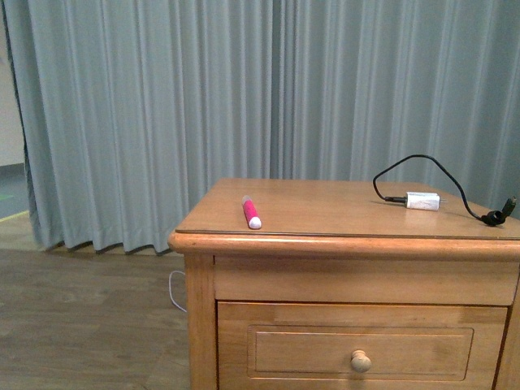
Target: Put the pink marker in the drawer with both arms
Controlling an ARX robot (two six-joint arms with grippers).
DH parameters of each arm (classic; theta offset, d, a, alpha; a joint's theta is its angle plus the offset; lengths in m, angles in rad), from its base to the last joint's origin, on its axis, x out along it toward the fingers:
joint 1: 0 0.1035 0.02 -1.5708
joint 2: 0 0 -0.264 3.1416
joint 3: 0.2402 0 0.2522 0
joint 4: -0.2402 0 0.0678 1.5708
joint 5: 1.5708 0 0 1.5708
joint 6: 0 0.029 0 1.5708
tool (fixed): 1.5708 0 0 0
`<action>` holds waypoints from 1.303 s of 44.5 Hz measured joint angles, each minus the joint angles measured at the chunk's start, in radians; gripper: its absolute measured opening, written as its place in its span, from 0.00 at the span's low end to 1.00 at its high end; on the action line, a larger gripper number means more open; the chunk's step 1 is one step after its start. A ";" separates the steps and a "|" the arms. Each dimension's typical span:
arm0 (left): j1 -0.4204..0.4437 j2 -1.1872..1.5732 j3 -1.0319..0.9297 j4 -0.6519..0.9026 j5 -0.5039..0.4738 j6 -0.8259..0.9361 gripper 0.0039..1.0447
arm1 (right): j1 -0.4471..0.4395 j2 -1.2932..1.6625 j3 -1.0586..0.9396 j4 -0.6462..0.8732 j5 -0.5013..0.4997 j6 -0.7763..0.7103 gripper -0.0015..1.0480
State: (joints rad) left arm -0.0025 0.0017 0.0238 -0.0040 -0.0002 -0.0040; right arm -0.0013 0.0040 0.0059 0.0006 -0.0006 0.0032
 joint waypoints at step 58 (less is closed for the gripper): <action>0.000 0.000 0.000 0.000 0.000 0.000 0.94 | 0.021 0.175 0.081 -0.202 0.053 0.163 0.92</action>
State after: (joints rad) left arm -0.0025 0.0017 0.0238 -0.0040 -0.0002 -0.0040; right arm 0.0200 0.1787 0.0872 -0.2012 0.0521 0.1665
